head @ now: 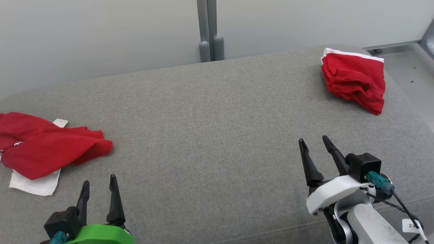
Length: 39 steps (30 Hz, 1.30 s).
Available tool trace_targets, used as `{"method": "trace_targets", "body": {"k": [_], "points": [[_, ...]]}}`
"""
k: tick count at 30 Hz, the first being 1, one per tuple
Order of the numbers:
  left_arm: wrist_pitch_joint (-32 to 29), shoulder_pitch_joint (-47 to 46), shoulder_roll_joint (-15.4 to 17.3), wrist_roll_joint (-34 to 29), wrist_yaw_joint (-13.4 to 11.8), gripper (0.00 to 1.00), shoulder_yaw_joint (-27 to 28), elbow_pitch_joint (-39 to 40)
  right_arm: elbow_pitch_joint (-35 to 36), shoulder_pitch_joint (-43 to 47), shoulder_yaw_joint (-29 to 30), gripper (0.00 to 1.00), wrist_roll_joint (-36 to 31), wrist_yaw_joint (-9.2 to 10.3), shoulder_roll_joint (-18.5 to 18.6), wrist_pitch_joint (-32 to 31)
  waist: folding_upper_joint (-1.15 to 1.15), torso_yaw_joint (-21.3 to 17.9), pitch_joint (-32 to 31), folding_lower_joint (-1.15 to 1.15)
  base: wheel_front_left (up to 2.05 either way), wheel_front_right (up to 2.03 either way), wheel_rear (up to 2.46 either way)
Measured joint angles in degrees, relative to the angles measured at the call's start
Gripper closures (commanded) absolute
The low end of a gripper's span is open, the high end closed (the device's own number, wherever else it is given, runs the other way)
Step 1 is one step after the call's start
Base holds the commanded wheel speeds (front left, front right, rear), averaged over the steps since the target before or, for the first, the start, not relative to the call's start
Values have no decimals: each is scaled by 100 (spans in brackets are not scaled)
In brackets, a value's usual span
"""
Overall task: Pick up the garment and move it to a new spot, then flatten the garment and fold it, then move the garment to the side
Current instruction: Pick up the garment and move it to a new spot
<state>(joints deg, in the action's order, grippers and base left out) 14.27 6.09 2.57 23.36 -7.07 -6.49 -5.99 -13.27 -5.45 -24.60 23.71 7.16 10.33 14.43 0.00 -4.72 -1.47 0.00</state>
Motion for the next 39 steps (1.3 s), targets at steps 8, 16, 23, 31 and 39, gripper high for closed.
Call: {"method": "trace_targets", "body": {"k": [8,16,23,31,39], "points": [[0,4,-5,-4,0,0,-113,14,102,86,151,0,-12,1,4,0,0,86,4,0,0,0,0],[0,2,-4,-64,0,0,-110,34,211,138,172,0,-71,1,-4,0,0,399,16,0,0,0,0],[5,3,-4,-94,0,0,177,113,238,133,26,0,-113,-25,-67,0,0,854,24,0,0,0,0],[16,69,-4,-94,0,0,432,232,221,114,-114,0,-169,-134,-110,0,0,1469,40,0,0,0,0],[15,94,-7,-94,0,0,101,220,220,114,78,0,-169,-101,-108,0,0,2109,73,0,0,0,0]]}}
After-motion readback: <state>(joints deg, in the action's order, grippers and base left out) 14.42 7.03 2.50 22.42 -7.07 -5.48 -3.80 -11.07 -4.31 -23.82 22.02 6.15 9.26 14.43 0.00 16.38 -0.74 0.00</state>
